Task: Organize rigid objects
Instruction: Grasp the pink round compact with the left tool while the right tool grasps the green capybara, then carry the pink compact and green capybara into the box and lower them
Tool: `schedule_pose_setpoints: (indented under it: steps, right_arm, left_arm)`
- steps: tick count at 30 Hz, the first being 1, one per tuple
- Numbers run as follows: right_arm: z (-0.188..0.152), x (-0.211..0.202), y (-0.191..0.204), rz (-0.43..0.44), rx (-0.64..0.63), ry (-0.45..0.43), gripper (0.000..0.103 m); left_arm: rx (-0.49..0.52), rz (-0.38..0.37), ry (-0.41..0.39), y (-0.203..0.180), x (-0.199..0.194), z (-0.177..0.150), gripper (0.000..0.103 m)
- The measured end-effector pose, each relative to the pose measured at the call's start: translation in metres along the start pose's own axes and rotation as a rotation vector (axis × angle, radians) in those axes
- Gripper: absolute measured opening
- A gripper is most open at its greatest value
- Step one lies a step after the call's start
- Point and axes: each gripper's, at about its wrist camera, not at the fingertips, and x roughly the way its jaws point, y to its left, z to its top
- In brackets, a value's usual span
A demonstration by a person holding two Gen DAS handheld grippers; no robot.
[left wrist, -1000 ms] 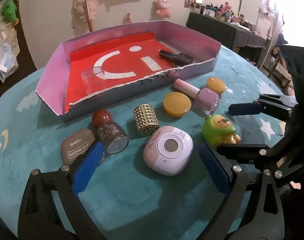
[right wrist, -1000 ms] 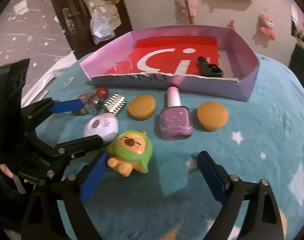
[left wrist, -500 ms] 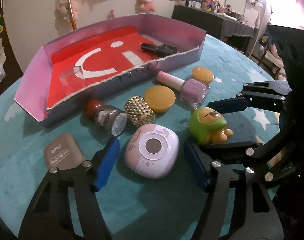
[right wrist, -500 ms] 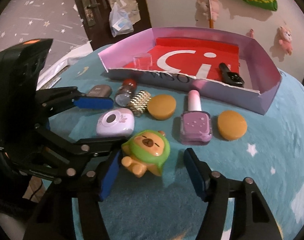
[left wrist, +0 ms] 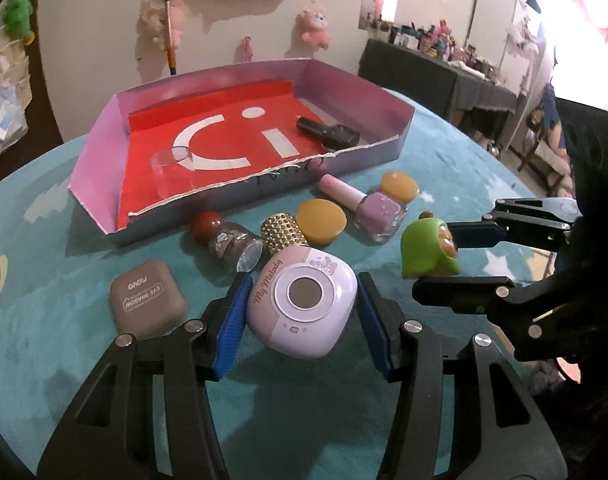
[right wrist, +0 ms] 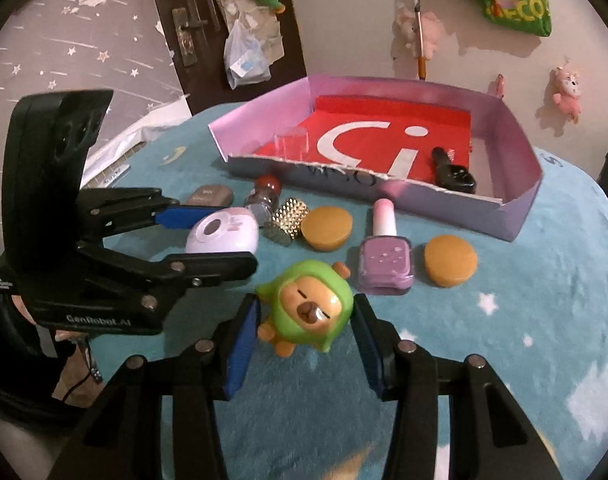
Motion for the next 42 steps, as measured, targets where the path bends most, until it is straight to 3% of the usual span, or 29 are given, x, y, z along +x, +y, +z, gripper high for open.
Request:
schedule_pose_setpoints:
  steps: [13, 18, 23, 32, 42]
  right_arm:
    - [-0.008, -0.012, -0.001, 0.004, 0.021, -0.009, 0.049]
    - [0.008, -0.015, -0.009, 0.022, 0.033, -0.025, 0.049]
    - [0.05, -0.008, -0.028, 0.046, 0.017, -0.036, 0.049]
    - [0.117, 0.052, -0.078, 0.072, 0.006, 0.098, 0.049]
    - [0.142, 0.1, -0.104, 0.094, -0.02, 0.267, 0.049]
  left_arm:
    - [-0.033, 0.01, -0.009, -0.005, -0.009, -0.006, 0.05]
    - [-0.037, -0.013, -0.026, 0.003, -0.003, 0.022, 0.05]
    - [-0.012, -0.011, 0.004, 0.015, 0.026, 0.061, 0.05]
    - [0.008, 0.013, 0.088, 0.036, 0.074, 0.105, 0.05]
    - [0.058, 0.037, 0.157, 0.041, 0.108, 0.121, 0.05]
